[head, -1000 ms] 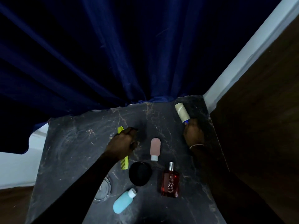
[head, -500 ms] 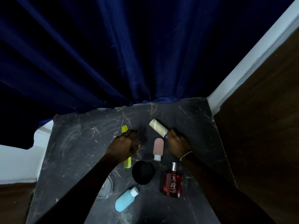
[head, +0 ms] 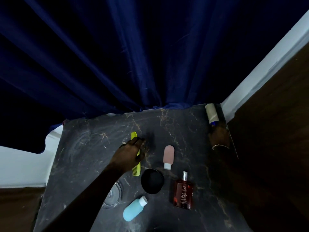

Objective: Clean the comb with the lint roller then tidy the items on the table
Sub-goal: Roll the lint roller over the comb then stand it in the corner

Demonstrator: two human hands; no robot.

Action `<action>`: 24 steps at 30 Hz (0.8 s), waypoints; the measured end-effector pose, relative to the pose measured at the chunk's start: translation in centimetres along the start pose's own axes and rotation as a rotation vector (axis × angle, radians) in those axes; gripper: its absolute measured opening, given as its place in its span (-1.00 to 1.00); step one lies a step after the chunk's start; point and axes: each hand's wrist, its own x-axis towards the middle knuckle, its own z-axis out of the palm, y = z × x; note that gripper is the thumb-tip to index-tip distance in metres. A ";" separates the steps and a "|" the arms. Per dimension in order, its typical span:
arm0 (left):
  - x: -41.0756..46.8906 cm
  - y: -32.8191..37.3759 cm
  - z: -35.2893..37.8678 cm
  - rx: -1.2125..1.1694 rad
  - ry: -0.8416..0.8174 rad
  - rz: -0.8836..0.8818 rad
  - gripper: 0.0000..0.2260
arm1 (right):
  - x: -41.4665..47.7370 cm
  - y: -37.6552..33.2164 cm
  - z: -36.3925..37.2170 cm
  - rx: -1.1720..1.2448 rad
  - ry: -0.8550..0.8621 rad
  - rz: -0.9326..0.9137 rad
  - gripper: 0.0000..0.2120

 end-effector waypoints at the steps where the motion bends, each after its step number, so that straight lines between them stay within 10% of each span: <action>1: 0.0 -0.2 0.0 -0.002 0.000 -0.006 -0.47 | 0.2 0.4 0.1 -0.032 -0.015 -0.016 -0.56; 24: -0.7 -2.3 -0.5 0.002 -0.001 -0.011 -0.46 | -4.8 -5.4 1.6 0.111 -0.058 -0.110 -0.67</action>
